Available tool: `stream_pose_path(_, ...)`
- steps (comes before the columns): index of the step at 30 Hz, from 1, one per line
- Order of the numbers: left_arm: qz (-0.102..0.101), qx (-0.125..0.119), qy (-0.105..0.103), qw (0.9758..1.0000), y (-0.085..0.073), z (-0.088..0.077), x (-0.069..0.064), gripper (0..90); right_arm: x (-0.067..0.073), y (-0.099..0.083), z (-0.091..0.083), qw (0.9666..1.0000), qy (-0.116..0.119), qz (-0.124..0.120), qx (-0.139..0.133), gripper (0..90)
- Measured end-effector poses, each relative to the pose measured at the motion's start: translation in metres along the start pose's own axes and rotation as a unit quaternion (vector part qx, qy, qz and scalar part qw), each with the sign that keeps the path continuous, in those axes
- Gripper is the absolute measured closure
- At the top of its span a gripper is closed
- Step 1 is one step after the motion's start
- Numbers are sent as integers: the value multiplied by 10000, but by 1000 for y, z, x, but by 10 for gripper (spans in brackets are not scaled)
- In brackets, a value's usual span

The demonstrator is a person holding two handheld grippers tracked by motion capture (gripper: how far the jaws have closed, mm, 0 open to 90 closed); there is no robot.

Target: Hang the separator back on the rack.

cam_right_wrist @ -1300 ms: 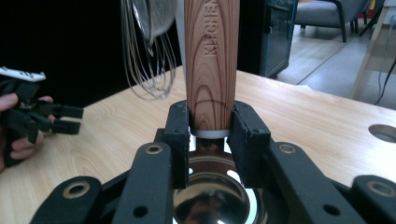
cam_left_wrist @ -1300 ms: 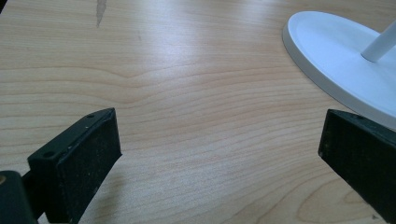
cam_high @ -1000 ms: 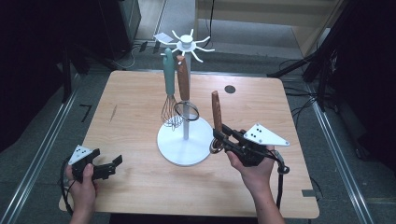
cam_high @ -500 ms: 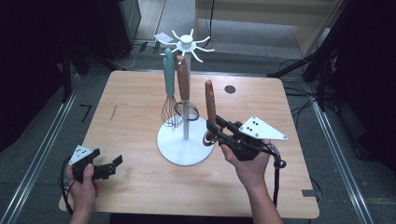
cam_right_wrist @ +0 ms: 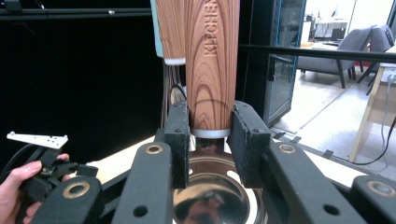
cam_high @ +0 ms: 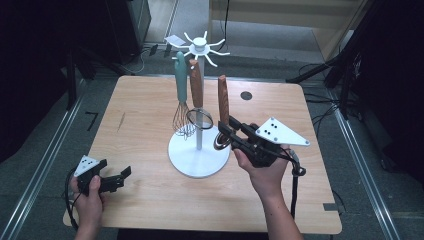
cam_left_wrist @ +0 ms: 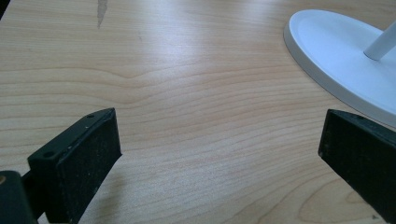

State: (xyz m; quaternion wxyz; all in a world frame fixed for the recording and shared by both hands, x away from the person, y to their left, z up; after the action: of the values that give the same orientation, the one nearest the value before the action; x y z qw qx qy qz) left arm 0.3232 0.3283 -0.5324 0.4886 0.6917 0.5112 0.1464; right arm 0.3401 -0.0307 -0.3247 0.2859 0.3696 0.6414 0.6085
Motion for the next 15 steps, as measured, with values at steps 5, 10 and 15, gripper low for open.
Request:
stream_pose_path(5,11,15,1,10000,0,0,0,0,2,7,0,10000,-21,3,-63,714)
stream_pose_path(10,22,0,13,10000,0,0,-1,0,3,14,1,9999,-11,-1,-132,714)
stream_pose_path(15,23,-26,10,10000,0,-1,-1,0,3,20,1,9998,-16,-15,-195,714)
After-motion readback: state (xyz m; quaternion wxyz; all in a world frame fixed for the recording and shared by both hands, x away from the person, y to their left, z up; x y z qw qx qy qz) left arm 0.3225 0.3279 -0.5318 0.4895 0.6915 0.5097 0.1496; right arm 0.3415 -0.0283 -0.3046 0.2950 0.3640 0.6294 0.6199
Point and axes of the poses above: each handheld gripper's, and its own axes: z roughly forward along the jaws, y roughly out of its top, x roughly to its left, the point moved 9 cm from there along z, roughly forward along the jaws, and after that the axes turned 13 degrees about -y, right-handed, at the moved point
